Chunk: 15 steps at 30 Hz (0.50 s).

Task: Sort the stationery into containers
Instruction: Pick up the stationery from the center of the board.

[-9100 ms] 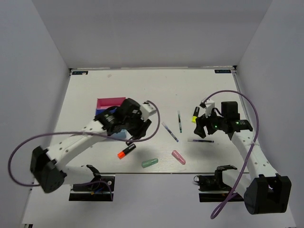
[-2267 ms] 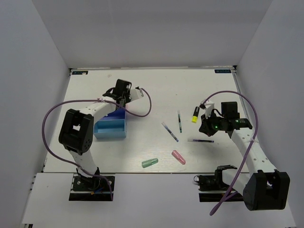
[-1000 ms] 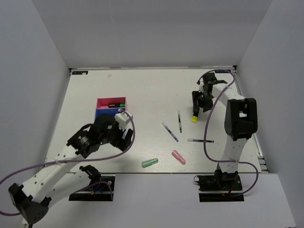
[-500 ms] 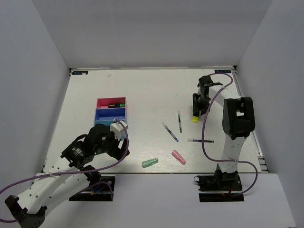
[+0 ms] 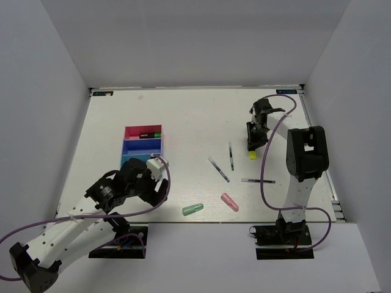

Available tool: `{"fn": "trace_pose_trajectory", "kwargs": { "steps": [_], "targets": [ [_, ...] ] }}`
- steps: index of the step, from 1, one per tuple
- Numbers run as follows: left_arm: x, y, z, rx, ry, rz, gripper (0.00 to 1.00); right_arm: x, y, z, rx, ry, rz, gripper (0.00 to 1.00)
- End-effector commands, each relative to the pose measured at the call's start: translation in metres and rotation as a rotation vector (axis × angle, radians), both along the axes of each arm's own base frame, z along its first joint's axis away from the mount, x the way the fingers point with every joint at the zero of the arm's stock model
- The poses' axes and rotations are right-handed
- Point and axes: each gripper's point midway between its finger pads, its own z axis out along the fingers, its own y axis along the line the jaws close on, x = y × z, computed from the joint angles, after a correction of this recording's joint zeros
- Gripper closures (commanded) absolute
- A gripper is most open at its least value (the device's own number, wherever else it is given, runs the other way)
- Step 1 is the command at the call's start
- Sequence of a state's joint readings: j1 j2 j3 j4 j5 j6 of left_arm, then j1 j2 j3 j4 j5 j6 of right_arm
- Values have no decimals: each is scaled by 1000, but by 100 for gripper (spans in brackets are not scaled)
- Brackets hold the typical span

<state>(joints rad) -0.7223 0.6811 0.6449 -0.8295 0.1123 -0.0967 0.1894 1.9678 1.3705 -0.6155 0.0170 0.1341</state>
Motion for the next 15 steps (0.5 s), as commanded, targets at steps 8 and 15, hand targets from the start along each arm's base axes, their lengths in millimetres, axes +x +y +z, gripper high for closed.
{"fn": "trace_pose_trajectory", "kwargs": {
  "steps": [8, 15],
  "targets": [
    [15, -8, 35, -53, -134, -24, 12, 5, 123, 138, 328, -233, 705, 100],
    [20, 1, 71, -117, -259, 25, 12, 6, 228, 201, 405, -453, 1113, 100]
  ]
}}
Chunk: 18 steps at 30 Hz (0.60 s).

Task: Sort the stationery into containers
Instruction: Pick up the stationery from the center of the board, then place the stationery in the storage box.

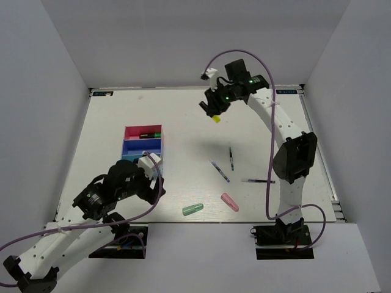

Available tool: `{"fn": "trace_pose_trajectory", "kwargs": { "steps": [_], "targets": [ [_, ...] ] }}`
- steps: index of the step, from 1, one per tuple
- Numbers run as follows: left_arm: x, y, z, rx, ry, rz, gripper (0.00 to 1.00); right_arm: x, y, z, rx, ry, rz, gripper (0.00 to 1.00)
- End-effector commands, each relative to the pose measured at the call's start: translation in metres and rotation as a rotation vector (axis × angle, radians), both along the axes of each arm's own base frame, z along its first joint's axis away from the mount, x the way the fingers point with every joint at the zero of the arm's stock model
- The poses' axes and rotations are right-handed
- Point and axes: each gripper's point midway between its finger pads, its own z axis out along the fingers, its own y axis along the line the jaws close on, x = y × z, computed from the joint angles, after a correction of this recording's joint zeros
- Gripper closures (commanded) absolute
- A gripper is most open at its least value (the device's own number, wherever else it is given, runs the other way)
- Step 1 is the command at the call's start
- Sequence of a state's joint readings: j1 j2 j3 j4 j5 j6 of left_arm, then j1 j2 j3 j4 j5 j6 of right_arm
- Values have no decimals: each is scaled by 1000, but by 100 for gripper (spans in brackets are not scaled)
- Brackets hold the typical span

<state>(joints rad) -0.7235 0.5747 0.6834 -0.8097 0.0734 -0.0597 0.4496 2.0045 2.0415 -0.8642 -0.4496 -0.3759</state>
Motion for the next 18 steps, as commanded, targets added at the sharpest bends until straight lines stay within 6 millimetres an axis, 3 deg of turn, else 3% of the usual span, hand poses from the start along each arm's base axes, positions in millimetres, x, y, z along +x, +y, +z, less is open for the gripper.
{"fn": "trace_pose_trajectory", "kwargs": {
  "steps": [1, 3, 7, 8, 11, 12, 13, 14, 15, 17, 18],
  "targets": [
    [12, -1, 44, -66, -117, 29, 12, -20, 54, 9, 74, -60, 243, 100],
    [16, -1, 61, -95, -155, 51, 12, -15, 88, 35, 195, -161, 309, 100],
    [26, 3, 95, -143, -239, 107, 12, -19, 143, 49, 350, -208, 420, 100],
    [31, 9, 113, -149, -275, 143, 12, -17, 162, 55, 408, -245, 457, 100],
    [36, 15, 122, -115, -286, 171, 12, -15, 191, 60, 514, -258, 477, 100],
    [37, 18, 139, -131, -314, 187, 12, -11, 199, 70, 561, -308, 485, 100],
    [39, 18, 140, -121, -307, 194, 12, -13, 206, 78, 592, -287, 471, 100],
    [38, 18, 147, -130, -315, 192, 12, -11, 221, 63, 608, -281, 485, 100],
    [38, 18, 148, -132, -319, 193, 12, -11, 228, 73, 653, -295, 500, 100],
    [38, 18, 153, -142, -327, 189, 12, -16, 244, 58, 685, -274, 540, 100],
    [37, 18, 153, -141, -329, 186, 12, -22, 252, 62, 701, -306, 569, 100]
  ]
}}
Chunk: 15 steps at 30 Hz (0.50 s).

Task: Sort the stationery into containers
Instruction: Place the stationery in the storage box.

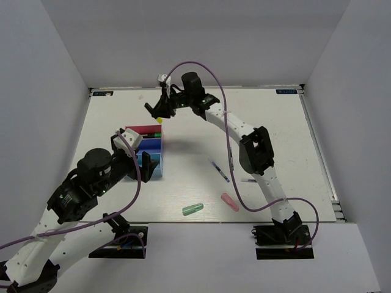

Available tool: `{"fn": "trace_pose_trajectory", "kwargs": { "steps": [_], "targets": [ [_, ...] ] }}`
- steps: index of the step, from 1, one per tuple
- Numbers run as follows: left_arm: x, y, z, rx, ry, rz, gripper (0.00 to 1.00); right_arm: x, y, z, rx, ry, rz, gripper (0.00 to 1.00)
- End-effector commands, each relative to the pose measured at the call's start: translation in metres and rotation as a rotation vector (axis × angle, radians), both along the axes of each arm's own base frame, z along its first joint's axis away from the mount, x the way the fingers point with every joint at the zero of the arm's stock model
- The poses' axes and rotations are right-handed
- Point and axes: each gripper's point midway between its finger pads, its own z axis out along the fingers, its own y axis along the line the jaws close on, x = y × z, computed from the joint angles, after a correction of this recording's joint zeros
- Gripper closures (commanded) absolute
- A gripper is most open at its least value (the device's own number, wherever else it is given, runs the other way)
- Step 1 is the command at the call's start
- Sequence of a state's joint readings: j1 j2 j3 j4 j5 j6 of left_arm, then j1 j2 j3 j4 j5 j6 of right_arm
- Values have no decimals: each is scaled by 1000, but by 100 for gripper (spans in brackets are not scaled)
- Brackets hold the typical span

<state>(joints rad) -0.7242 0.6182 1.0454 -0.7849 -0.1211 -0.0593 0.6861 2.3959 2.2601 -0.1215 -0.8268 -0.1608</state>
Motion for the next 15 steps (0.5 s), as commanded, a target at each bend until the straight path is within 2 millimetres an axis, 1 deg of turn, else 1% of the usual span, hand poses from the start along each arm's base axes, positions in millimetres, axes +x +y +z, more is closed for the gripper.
{"fn": "trace_pose_trajectory", "kwargs": {
  "steps": [1, 2, 3, 4, 5, 6, 8, 11, 13, 15],
  "targets": [
    [-1, 6, 4, 16, -12, 15, 12, -17, 32, 49, 188, -122, 101, 100],
    [-1, 5, 2, 17, -6, 14, 12, -23, 39, 40, 183, -119, 107, 100],
    [-2, 6, 0, 20, -2, 13, 12, -19, 44, 37, 195, -141, 89, 100],
    [-3, 5, -2, 17, 1, 6, 12, -20, 47, 31, 190, -138, 92, 100],
    [-4, 4, -7, 25, 10, -2, 12, -23, 51, 30, 194, -141, 97, 100],
    [-4, 4, -8, 27, 14, -2, 12, -21, 54, 20, 189, -135, 96, 100],
    [-5, 4, -13, 37, 26, -8, 12, -25, 58, 8, 177, -129, 105, 100],
    [-6, 3, -16, 39, 31, -12, 12, -20, 60, -6, 166, -154, 86, 100],
    [-6, 4, -17, 36, 31, -12, 12, -15, 63, -23, 151, -156, 74, 100],
    [-7, 3, -18, 31, 38, -15, 12, -7, 64, -26, 144, -172, 46, 100]
  ]
}}
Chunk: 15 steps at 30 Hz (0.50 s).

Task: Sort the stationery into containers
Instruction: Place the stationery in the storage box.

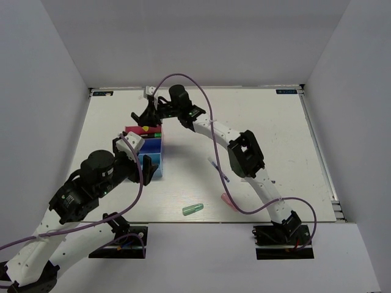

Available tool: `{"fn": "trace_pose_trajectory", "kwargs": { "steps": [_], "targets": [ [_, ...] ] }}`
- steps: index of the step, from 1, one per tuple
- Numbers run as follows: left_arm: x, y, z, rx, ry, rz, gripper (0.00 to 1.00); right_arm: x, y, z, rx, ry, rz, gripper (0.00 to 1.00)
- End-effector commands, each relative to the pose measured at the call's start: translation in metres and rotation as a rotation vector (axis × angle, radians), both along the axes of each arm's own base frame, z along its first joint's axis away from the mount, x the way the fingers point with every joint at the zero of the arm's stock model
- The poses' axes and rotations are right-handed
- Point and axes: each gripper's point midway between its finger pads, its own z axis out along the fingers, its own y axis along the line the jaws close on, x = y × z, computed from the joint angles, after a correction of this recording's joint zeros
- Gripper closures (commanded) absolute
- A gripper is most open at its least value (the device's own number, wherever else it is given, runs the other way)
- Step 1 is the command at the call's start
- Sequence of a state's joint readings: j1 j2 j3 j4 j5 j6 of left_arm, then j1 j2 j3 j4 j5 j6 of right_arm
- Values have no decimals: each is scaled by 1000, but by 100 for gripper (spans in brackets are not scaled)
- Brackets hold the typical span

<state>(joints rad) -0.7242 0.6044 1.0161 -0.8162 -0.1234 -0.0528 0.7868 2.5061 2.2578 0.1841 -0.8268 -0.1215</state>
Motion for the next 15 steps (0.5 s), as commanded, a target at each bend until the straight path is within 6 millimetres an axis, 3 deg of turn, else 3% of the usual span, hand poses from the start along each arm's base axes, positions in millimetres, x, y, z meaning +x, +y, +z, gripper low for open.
{"fn": "trace_pose_trajectory", "kwargs": {
  "steps": [1, 10, 12, 13, 15],
  "targets": [
    [-4, -2, -3, -5, 10, -16, 11, 26, -1, -18, 12, -59, -61, 100],
    [-6, -3, -6, -11, 32, -20, 11, 32, -5, -48, -31, -79, -86, 100],
    [-7, -3, -8, -3, 38, -24, 11, 32, -6, -46, -29, -77, -83, 75],
    [-6, -3, -9, 1, 42, -22, 11, 30, -7, -41, -26, -78, -82, 55],
    [-6, -4, -11, 5, 51, -24, 11, 28, -10, -40, -27, -72, -78, 44]
  ]
}}
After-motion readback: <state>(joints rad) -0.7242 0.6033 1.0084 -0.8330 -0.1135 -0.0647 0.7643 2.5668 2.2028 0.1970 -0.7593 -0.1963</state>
